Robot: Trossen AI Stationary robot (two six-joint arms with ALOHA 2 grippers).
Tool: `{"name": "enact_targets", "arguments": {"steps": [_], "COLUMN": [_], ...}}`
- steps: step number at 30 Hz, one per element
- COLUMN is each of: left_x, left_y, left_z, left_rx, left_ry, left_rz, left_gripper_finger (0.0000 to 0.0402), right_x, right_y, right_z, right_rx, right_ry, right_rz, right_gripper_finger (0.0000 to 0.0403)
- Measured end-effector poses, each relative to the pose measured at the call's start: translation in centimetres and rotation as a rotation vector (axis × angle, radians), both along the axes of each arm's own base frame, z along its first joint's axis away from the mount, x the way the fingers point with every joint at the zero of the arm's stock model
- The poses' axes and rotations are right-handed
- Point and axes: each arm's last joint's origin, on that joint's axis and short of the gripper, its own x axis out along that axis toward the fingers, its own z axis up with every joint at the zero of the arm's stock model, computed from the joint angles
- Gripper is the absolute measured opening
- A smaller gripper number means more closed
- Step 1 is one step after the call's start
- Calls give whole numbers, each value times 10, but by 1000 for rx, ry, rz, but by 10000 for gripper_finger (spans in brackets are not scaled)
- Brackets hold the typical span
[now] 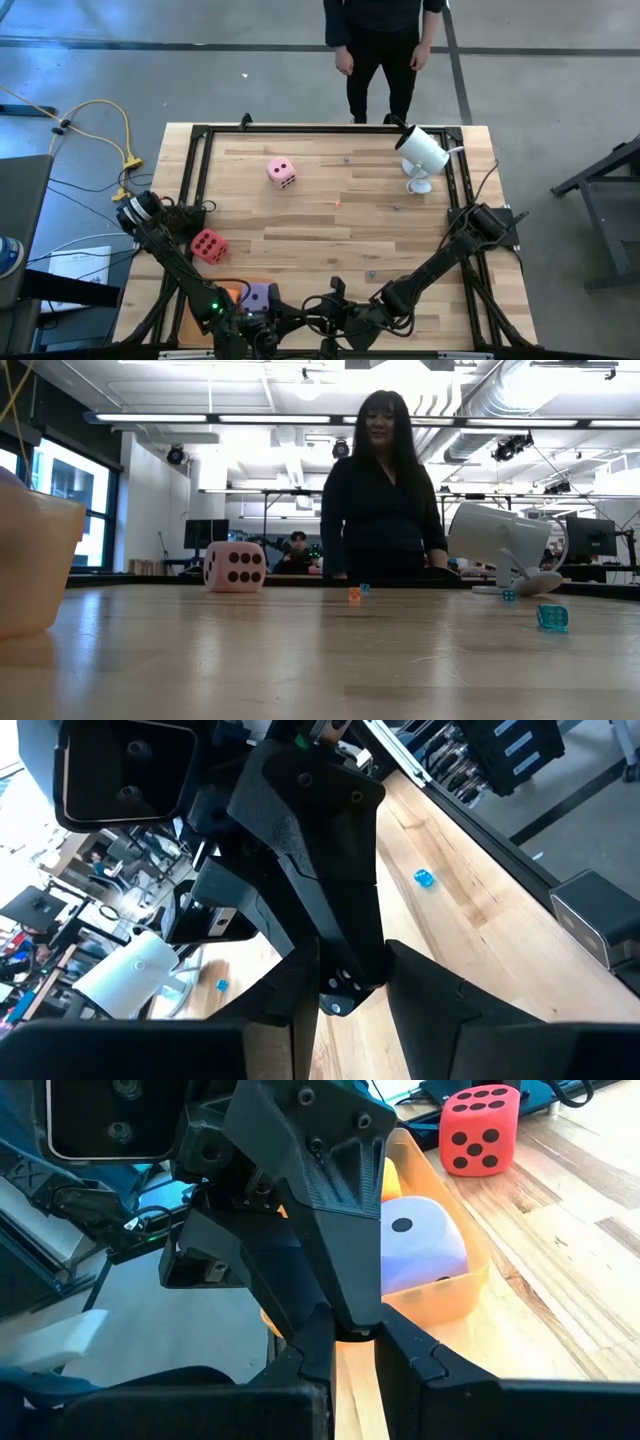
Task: Pick & Place Dice
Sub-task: Put the small black dice into the orange bin
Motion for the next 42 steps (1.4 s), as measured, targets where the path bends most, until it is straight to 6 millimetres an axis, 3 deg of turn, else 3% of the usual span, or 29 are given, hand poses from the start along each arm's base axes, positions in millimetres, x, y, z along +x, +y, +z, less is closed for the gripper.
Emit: {"name": "enact_targets", "arguments": {"steps": [18, 42], "left_x": [0, -6], "left_y": [0, -4], "left_z": [0, -6], "left_rx": [-10, 110], "left_ry": [2, 52], "left_rz": [0, -66], "left_gripper_finger": [102, 102], "right_x": [0, 0], "right_y": [2, 4], "right_z": [2, 4], "right_rx": [-9, -11], "right_ry": [-32, -44], "right_rz": [6, 25], "right_gripper_finger": [30, 30]}}
